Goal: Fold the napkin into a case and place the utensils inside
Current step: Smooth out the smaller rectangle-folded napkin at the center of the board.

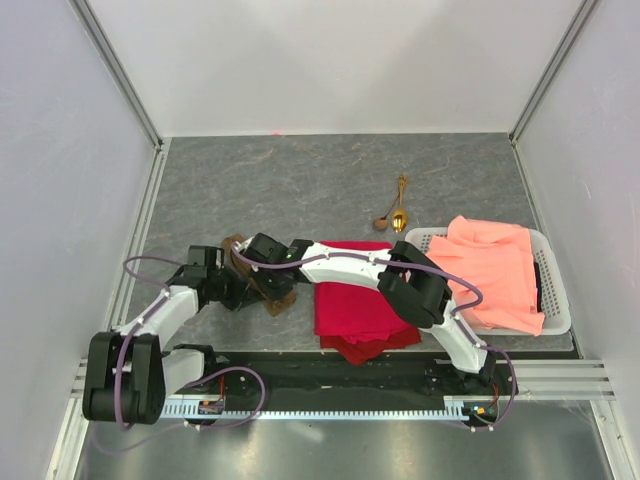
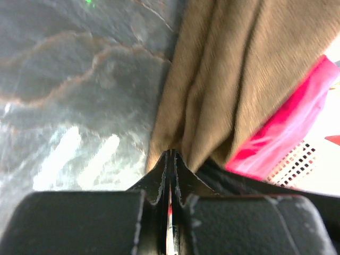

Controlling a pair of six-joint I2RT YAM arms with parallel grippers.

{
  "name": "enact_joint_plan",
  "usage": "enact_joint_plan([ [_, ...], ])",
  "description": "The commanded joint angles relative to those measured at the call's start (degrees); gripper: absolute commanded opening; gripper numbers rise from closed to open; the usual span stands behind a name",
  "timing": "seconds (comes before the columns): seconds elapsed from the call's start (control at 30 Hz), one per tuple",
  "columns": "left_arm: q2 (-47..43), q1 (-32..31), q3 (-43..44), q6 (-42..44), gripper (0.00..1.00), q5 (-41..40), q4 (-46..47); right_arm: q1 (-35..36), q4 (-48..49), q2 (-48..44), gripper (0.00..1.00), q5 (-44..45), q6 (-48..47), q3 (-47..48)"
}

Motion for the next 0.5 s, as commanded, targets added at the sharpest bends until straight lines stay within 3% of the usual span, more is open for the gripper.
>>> enact_joint_plan([
  [0.0,-5.02,0.28,5.26,1.69,0.02,-1.14,-7.11,-1.01,4.71,0.03,0.14,-2.64,1.89,-3.79],
  [0.2,-8.63,5.98,14.75,6.36,0.07,-5.89,-14.77,-1.54,6.73,-1.38,0.19,-4.31,1.46,-5.64],
  [0.47,8.66,7.75,18.90,8.30,0.04,6.41,-4.17,-1.63,8.23,-2.43,0.21,-5.01,2.42,-7.31],
])
